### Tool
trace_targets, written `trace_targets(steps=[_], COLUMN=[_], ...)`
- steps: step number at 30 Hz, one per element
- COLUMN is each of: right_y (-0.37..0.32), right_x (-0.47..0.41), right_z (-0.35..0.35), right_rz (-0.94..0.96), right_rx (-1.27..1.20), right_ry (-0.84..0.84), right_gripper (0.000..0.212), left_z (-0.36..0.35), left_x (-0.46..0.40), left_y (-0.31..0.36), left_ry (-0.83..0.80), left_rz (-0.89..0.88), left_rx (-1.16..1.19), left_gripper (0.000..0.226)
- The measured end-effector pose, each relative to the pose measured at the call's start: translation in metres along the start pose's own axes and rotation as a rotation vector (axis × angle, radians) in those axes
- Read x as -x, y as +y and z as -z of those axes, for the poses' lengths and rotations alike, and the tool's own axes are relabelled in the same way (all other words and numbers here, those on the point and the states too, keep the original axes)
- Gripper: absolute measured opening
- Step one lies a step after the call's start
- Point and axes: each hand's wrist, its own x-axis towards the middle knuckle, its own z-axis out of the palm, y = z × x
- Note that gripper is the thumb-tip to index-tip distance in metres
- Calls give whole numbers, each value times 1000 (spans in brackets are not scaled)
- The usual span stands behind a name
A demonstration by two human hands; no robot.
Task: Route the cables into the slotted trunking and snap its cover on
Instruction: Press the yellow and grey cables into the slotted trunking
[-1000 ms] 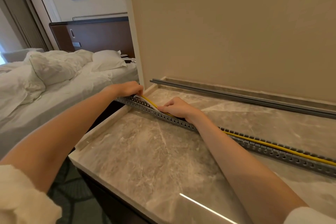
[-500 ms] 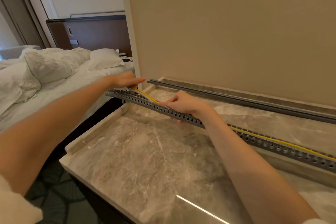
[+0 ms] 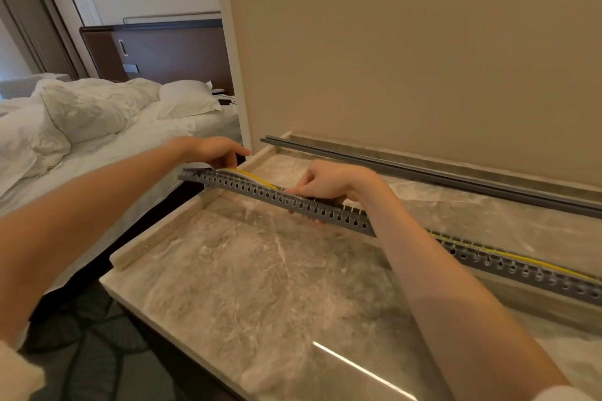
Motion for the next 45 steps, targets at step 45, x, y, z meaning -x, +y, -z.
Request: trace_targets(steps=[45], right_y=[12], right_x=[-5], right_z=[2], right_rz=[-44], right_rx=[280], right_ry=[144], right_gripper=[37], left_z=[7], left_x=[25], left_y=[-8], left_ry=[172], left_rz=[-178], left_rx=[293], left_gripper=[57])
